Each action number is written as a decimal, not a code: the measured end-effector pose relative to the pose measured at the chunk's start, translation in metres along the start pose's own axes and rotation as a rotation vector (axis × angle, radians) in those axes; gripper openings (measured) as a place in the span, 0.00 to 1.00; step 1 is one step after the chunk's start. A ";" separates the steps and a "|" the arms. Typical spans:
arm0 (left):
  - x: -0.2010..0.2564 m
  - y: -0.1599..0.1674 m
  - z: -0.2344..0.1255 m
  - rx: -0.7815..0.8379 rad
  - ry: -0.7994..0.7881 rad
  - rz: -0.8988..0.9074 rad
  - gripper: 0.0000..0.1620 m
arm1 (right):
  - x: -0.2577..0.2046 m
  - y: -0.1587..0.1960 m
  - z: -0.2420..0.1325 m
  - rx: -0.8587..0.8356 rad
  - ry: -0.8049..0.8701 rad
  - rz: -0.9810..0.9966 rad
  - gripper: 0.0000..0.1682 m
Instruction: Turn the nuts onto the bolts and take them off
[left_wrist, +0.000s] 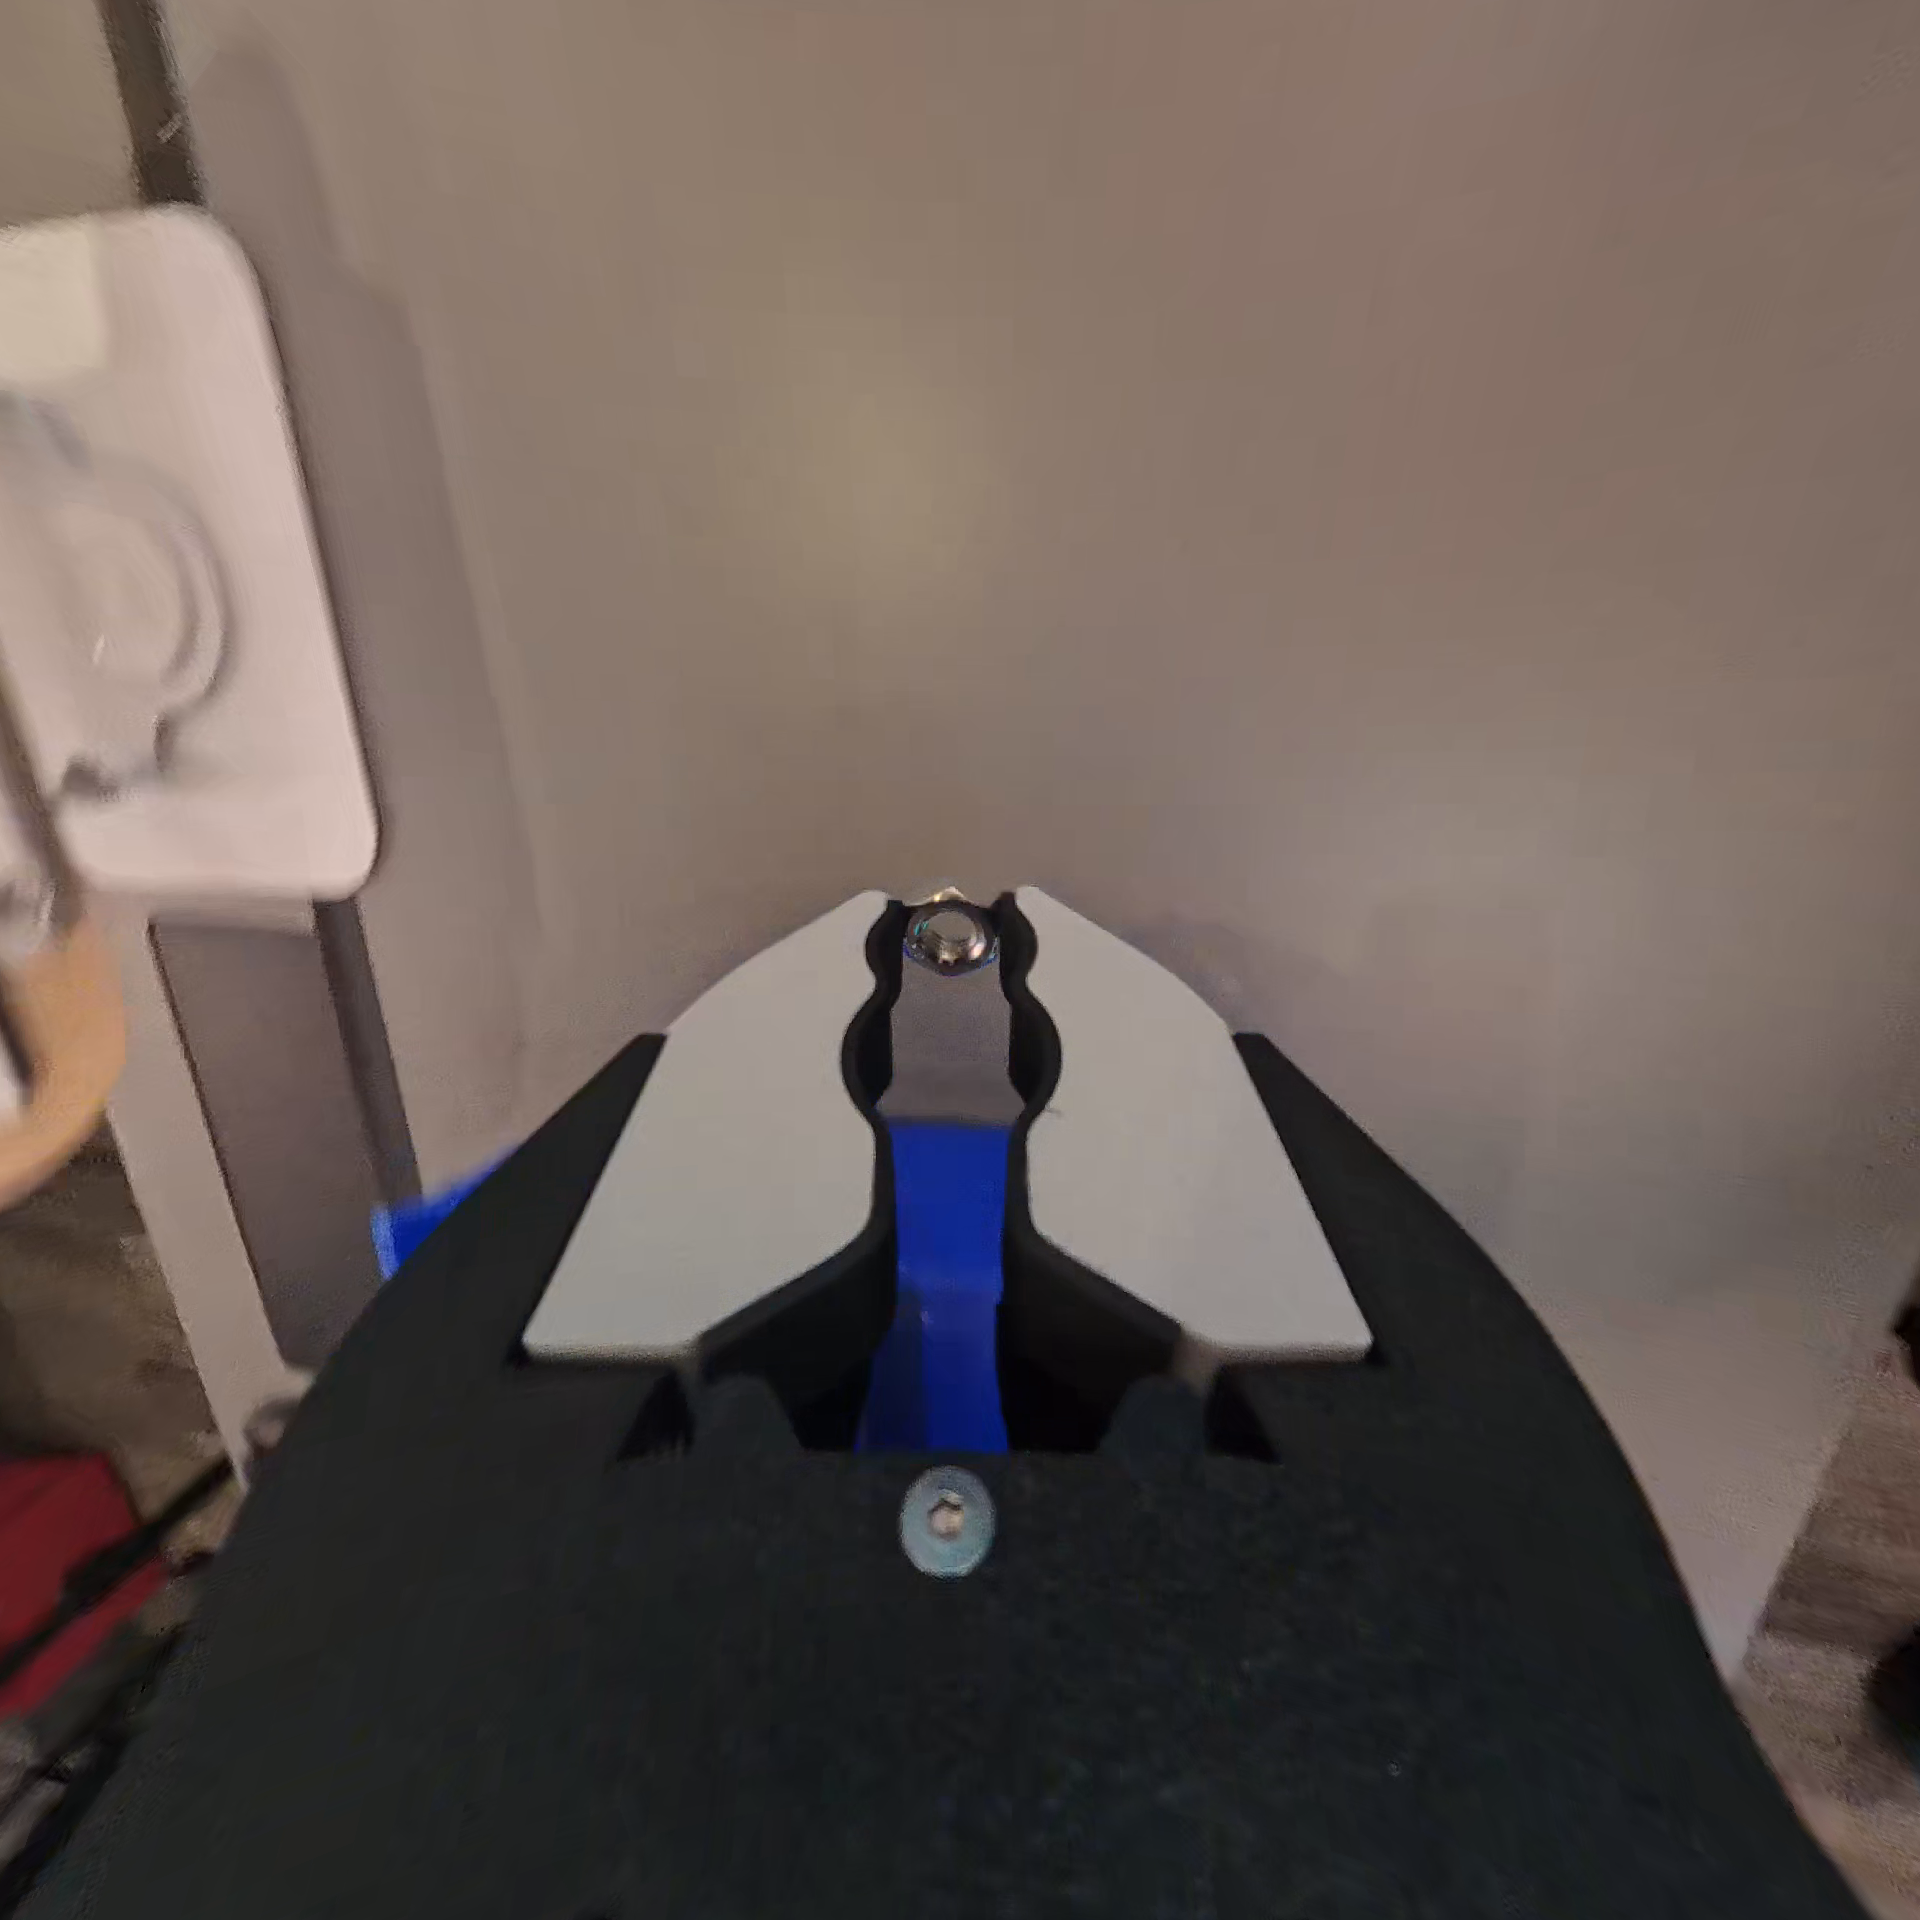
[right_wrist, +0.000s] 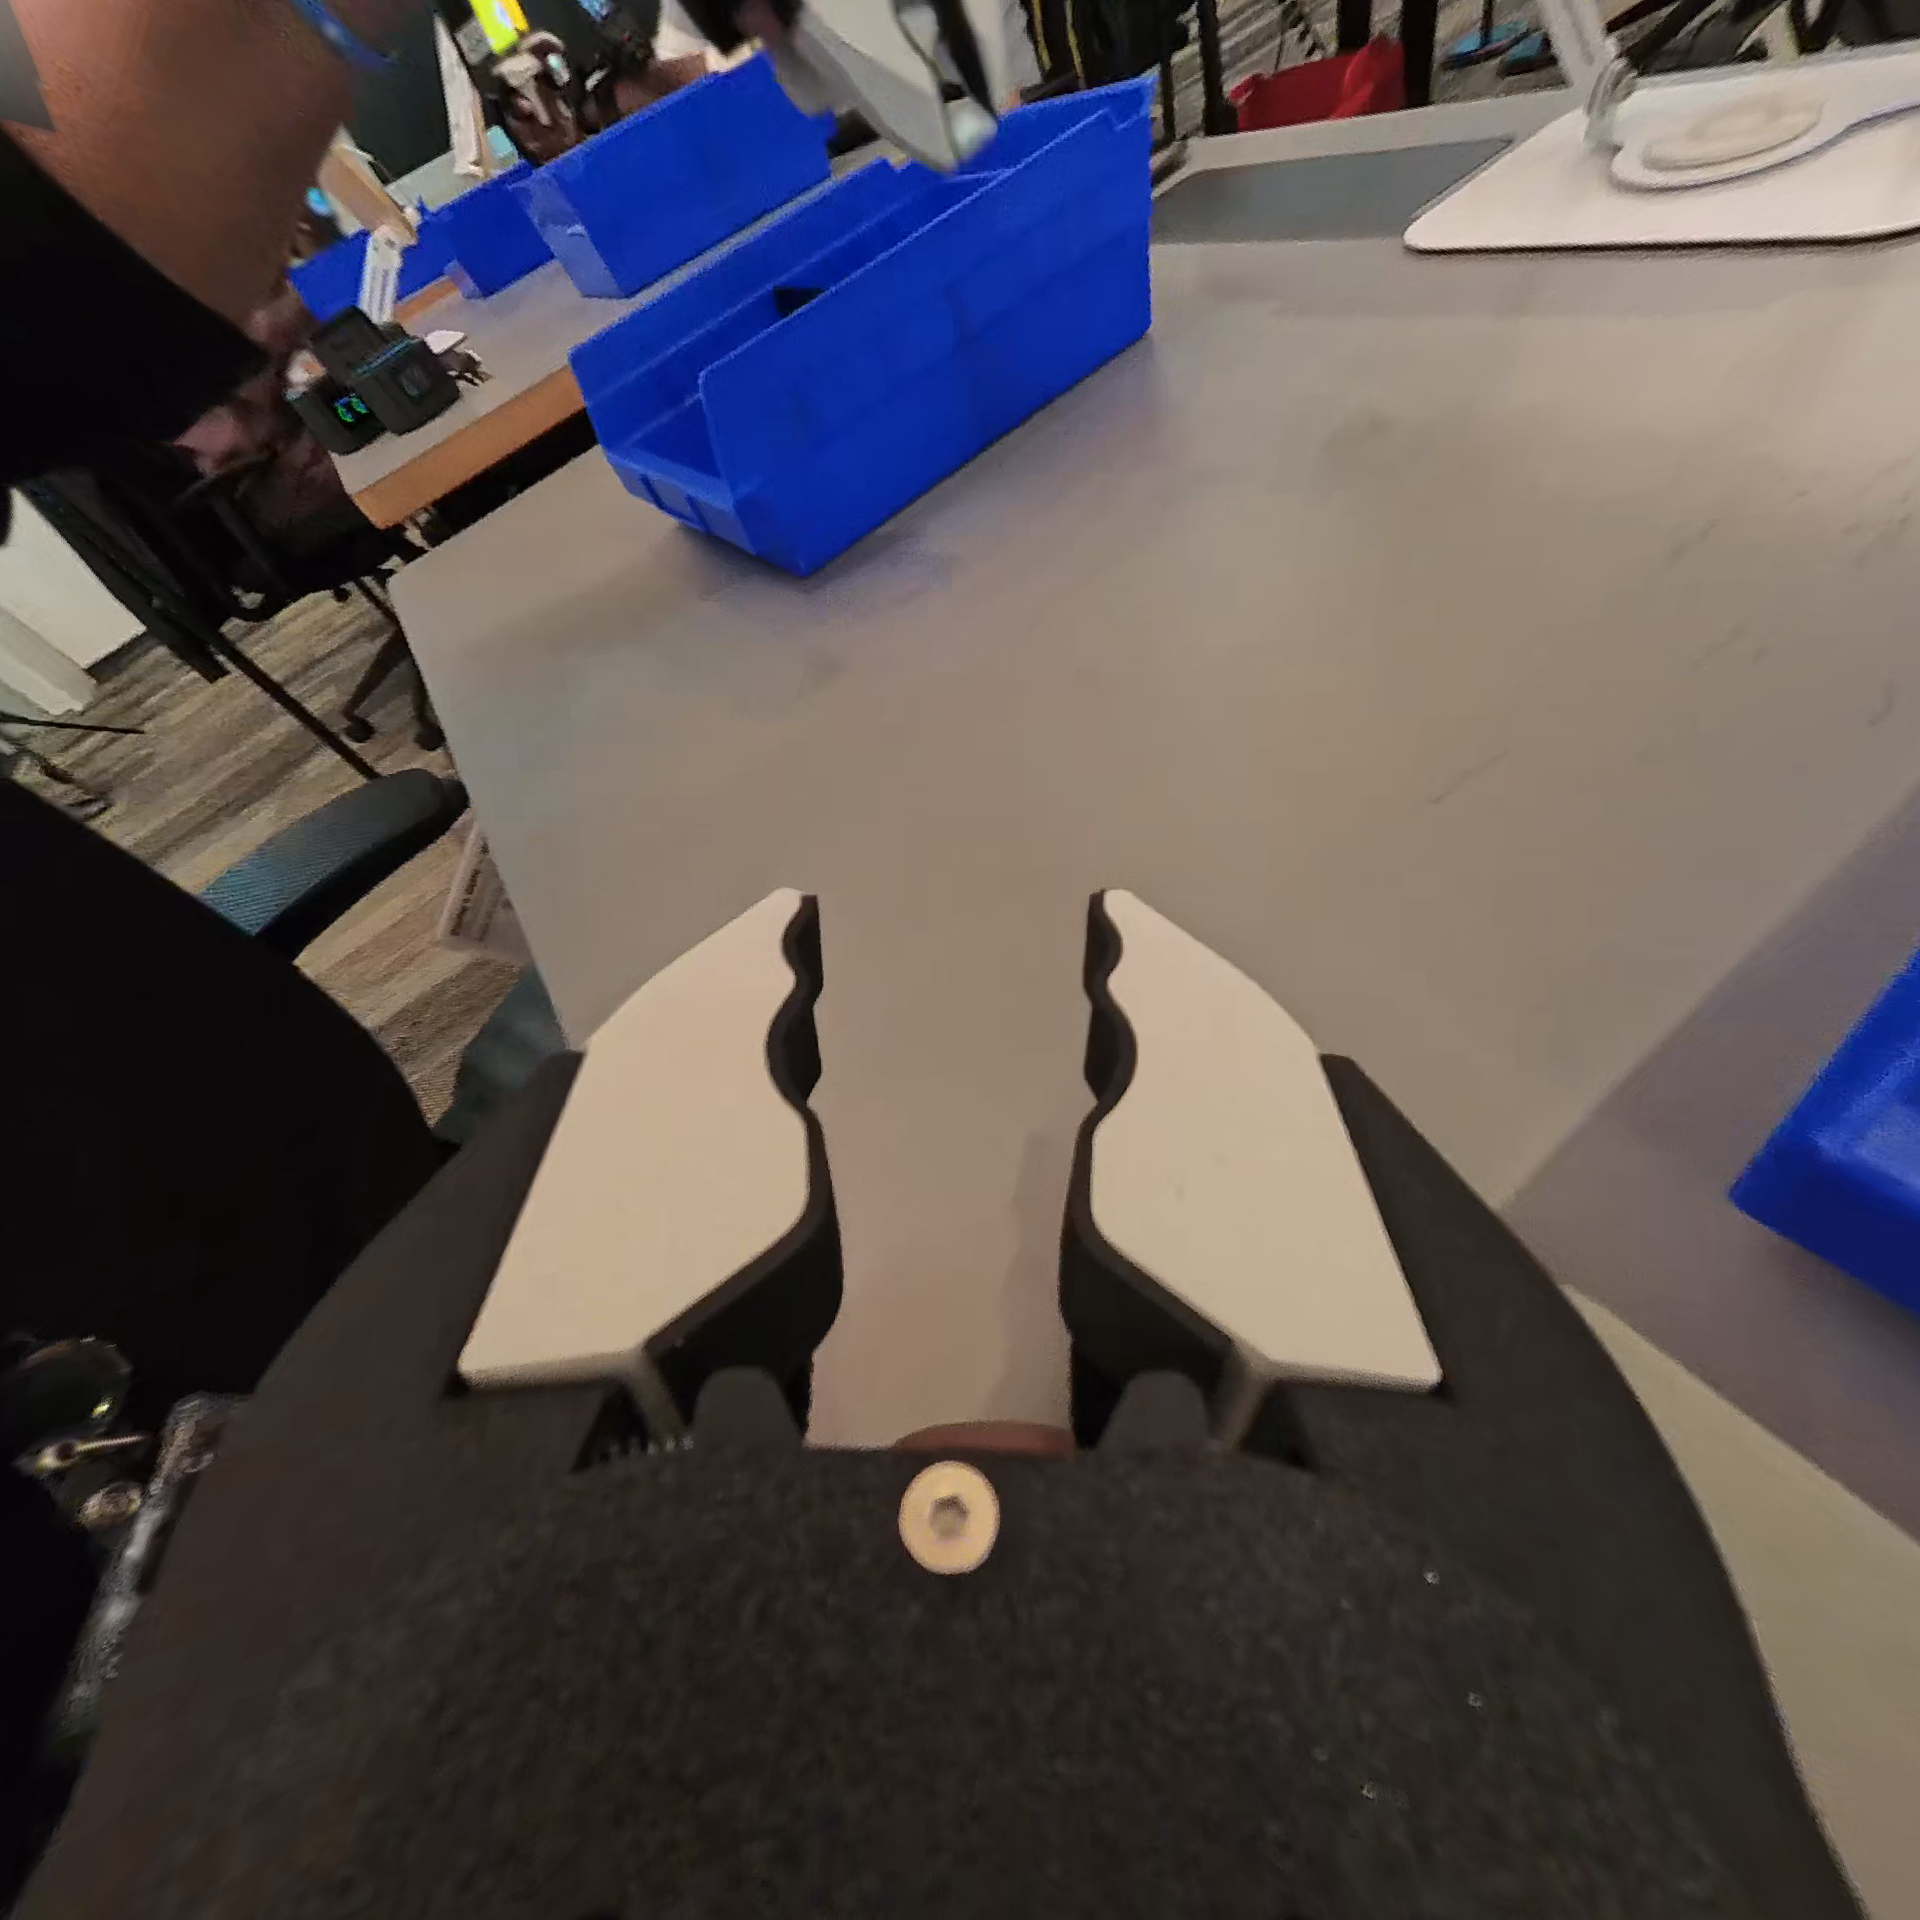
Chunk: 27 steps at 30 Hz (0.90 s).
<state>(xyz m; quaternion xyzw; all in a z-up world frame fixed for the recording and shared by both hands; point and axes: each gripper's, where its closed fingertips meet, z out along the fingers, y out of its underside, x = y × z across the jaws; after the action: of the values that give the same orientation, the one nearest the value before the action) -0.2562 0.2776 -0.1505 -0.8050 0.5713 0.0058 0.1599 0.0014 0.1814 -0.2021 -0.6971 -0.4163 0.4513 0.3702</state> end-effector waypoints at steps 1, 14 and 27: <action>-0.004 -0.013 0.020 -0.028 0.019 0.034 0.10 | 0.003 0.001 -0.001 -0.004 0.019 -0.010 0.29; -0.027 -0.041 0.142 -0.161 0.132 0.117 0.10 | 0.030 0.016 -0.013 -0.044 0.184 -0.110 0.27; -0.017 -0.043 0.158 -0.118 0.213 0.079 0.11 | 0.026 0.023 -0.005 -0.059 0.135 -0.057 0.27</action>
<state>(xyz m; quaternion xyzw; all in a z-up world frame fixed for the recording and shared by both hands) -0.1948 0.3482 -0.2865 -0.7859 0.6151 -0.0398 0.0504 0.0183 0.1962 -0.2292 -0.7243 -0.4231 0.3804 0.3895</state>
